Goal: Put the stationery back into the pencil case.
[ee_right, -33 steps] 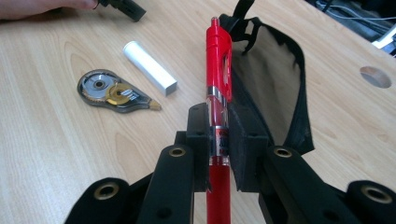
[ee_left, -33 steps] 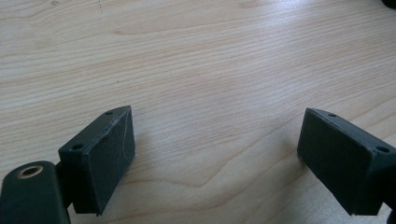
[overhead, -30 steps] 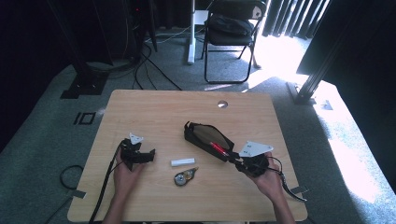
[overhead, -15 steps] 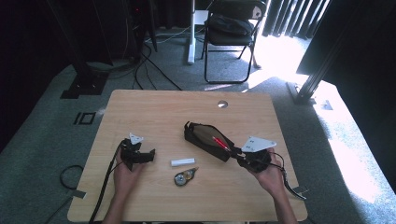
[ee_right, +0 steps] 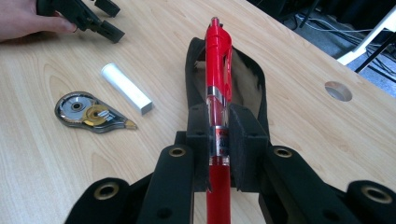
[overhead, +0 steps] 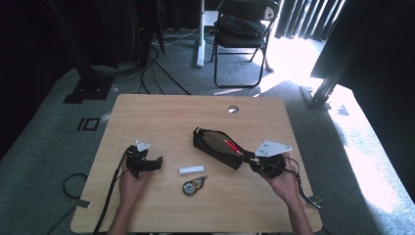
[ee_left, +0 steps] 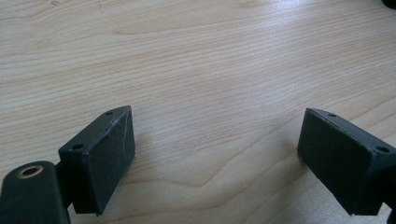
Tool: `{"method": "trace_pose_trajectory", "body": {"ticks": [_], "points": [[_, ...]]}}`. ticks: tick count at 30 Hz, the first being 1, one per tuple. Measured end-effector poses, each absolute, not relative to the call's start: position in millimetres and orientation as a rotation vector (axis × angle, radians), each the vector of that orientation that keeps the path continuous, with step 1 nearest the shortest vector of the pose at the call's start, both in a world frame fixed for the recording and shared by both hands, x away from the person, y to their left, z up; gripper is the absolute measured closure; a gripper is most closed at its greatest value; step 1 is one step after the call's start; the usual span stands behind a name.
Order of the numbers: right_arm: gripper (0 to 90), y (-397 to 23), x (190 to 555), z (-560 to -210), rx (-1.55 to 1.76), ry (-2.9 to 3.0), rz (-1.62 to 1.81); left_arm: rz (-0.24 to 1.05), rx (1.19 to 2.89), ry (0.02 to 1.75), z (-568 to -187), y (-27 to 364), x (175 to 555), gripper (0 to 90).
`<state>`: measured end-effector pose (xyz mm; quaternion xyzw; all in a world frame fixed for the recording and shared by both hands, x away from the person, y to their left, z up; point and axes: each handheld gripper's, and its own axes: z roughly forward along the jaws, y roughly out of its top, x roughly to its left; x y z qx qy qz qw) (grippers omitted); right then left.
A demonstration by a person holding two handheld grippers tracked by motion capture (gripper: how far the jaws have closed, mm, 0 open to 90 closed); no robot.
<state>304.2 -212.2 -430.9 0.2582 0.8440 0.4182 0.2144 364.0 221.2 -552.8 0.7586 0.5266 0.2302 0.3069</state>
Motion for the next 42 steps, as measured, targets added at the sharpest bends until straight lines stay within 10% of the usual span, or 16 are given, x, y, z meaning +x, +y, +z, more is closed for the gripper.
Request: {"method": "trace_pose_trajectory", "body": {"ticks": [42], "points": [[79.3,-208,329,-419,0.716,2.312,1.150,0.609,2.006,1.393,-553,221,364,11.6]]}}
